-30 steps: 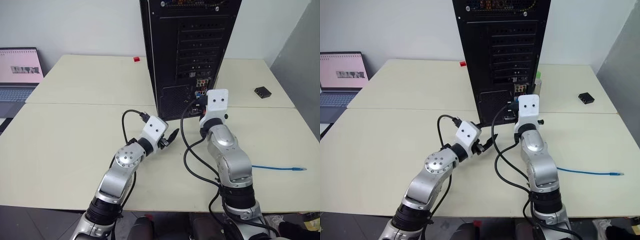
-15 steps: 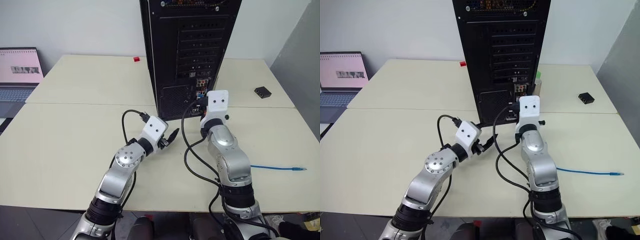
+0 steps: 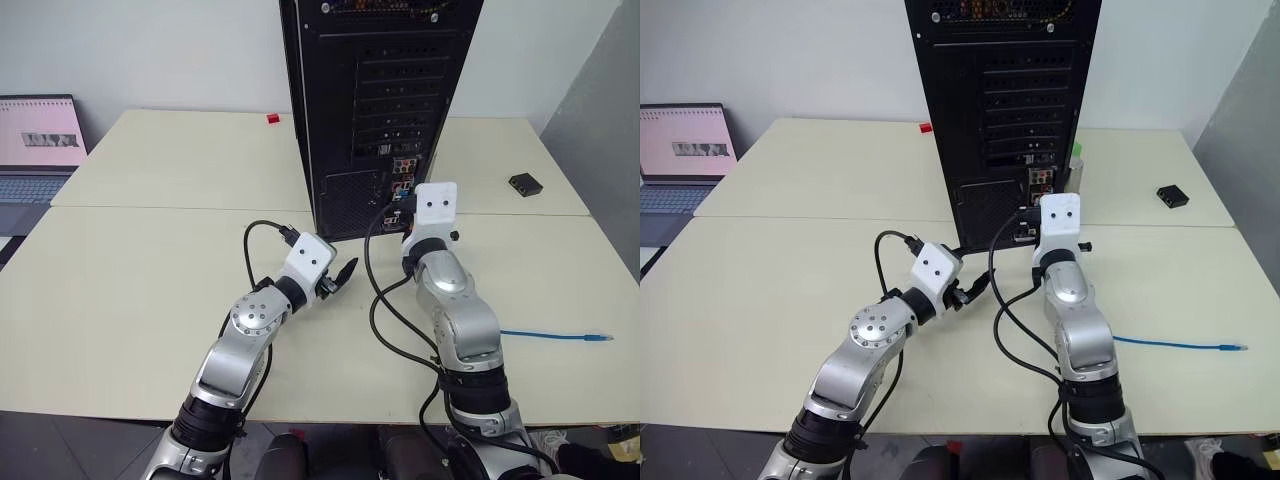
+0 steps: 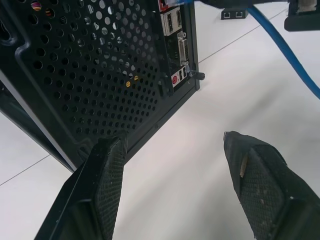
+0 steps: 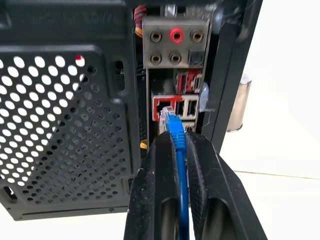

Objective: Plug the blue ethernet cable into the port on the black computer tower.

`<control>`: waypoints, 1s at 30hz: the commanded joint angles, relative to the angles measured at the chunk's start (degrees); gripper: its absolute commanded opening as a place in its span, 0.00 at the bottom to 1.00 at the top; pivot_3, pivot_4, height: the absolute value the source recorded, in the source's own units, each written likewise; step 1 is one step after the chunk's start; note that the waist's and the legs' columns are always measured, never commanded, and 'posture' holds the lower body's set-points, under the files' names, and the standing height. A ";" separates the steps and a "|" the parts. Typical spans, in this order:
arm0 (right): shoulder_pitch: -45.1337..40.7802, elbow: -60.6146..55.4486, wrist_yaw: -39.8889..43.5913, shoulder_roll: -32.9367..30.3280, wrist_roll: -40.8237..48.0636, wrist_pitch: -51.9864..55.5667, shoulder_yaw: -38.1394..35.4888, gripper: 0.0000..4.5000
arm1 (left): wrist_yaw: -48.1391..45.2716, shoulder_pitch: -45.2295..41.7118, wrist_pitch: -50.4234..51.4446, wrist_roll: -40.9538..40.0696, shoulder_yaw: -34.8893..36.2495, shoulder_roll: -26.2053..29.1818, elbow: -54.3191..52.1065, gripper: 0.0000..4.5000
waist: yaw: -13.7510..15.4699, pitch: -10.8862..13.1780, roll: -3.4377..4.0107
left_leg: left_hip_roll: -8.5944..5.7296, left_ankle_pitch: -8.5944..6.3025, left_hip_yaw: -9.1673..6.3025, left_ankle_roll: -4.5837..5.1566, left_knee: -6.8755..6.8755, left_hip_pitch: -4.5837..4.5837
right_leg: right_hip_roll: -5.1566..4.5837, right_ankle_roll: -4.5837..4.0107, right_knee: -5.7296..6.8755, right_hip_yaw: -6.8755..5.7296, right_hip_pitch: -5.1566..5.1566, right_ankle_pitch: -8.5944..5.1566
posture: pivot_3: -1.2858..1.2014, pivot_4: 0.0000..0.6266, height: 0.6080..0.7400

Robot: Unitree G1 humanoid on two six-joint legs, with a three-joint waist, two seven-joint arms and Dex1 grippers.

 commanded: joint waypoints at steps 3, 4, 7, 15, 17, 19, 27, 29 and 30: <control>-1.82 -0.49 0.10 -0.24 -0.41 -2.22 -0.27 0.00 | -0.10 0.04 -0.54 0.19 0.29 -0.35 -1.89 0.72 | 0.00 0.00 0.00 | 0.00 0.00 0.00 0.00 0.00 0.00 | 0.00 0.00 -0.01 0.00 0.00 0.00 | 0.52 0.24 1.00; -1.97 -0.33 0.08 -0.30 -0.39 -2.37 -0.39 0.00 | -0.10 0.02 -0.55 0.20 0.29 -0.35 -1.87 0.72 | -0.01 0.00 0.00 | 0.00 0.00 0.00 0.00 0.00 0.00 | 0.00 0.00 -0.01 0.00 0.00 0.00 | 0.52 0.24 1.00; -2.31 -0.15 0.04 -0.40 -0.39 -2.66 -0.58 0.00 | -0.10 -0.01 -0.54 0.19 0.31 -0.38 -1.82 0.72 | -0.03 0.00 0.00 | 0.00 0.00 0.01 0.00 0.00 0.00 | 0.00 0.00 0.00 0.00 0.00 0.00 | 0.52 0.24 1.00; -2.58 -1.74 -0.08 -0.32 -0.51 -1.96 -0.50 0.00 | -0.09 0.18 -0.52 0.21 0.20 -0.43 -2.03 0.72 | -0.08 0.00 0.00 | 0.01 0.00 0.01 0.00 0.00 0.01 | 0.01 0.00 0.01 0.02 0.00 0.00 | 0.52 0.24 1.00; -2.61 -1.69 -0.07 -0.31 -0.49 -2.03 -0.50 0.00 | -0.13 0.14 -0.54 0.22 0.19 -0.44 -2.01 0.72 | -0.08 0.00 0.00 | 0.01 0.00 0.01 0.00 0.00 0.01 | 0.01 0.00 0.00 0.02 0.00 0.00 | 0.52 0.24 1.00; -2.68 -1.64 -0.03 -0.30 -0.47 -2.06 -0.47 0.00 | -0.14 0.11 -0.59 0.25 0.18 -0.44 -1.96 0.72 | -0.08 0.00 0.00 | 0.01 0.00 0.02 0.00 0.00 0.01 | 0.01 0.00 0.00 0.02 0.00 0.00 | 0.52 0.24 1.00; -3.60 -0.81 0.00 -0.31 -0.40 -2.41 -0.62 0.00 | -0.16 0.05 -0.61 0.34 0.14 -0.42 -2.03 0.72 | -0.11 0.00 0.00 | 0.01 0.00 0.02 0.00 0.00 0.01 | 0.01 0.00 0.00 0.02 -0.01 0.00 | 0.52 0.24 1.00; -4.11 -0.47 0.10 -0.32 -0.29 -2.45 -0.69 0.00 | -0.22 -0.09 -0.70 0.35 0.19 -0.39 -1.80 0.72 | -0.12 0.00 0.01 | 0.01 0.00 0.02 0.00 0.00 0.01 | 0.01 0.00 0.00 0.02 -0.01 0.00 | 0.52 0.24 1.00; -4.32 -0.37 0.15 -0.33 -0.26 -2.46 -0.72 0.00 | -0.25 -0.13 -0.73 0.37 0.20 -0.38 -1.74 0.72 | -0.13 0.01 0.01 | 0.01 0.00 0.02 0.00 0.00 0.01 | 0.01 0.00 0.00 0.03 -0.01 0.00 | 0.52 0.24 1.00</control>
